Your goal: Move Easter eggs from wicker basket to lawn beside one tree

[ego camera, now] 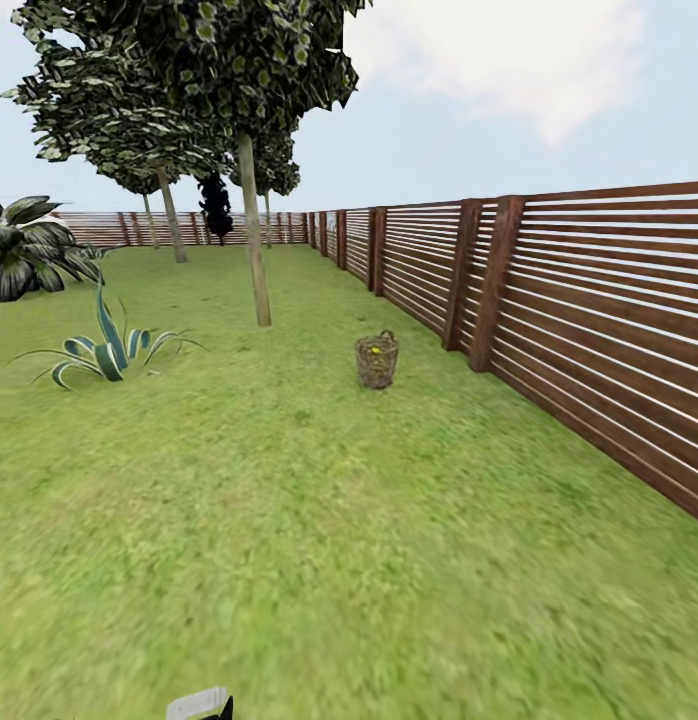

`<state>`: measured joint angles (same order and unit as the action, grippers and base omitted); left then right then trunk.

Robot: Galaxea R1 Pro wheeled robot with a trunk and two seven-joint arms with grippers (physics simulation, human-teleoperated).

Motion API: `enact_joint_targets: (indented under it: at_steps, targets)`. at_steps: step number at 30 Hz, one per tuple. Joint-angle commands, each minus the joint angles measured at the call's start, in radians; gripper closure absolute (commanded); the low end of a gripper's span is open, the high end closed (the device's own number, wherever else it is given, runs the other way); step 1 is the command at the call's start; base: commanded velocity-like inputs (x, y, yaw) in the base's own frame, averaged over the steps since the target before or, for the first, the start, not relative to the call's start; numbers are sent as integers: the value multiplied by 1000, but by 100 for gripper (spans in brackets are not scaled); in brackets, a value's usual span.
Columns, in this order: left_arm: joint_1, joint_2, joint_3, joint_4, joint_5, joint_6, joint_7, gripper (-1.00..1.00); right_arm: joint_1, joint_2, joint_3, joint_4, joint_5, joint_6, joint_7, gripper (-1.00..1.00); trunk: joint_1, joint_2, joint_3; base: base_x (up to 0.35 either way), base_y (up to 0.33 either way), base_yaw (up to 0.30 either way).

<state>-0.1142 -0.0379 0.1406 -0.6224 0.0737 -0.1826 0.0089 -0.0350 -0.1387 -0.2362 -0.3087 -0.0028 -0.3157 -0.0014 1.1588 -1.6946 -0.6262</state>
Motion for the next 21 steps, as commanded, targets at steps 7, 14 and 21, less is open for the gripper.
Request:
enact_joint_targets:
  at_steps: [7,14,21]
  targets:
    - [-1,0,0,1,8,-3,-1,-100,0,0,-2,1,0,-3,0,-100,0,0,-1,247,244,277]
    - [-1,0,0,1,8,-3,-1,-100,0,0,-2,1,0,-3,0,-100,0,0,-1,251,240,228]
    - [-1,0,0,1,8,-3,-1,-100,0,1,-2,2,4,-3,0,-100,0,0,-1,256,232,17]
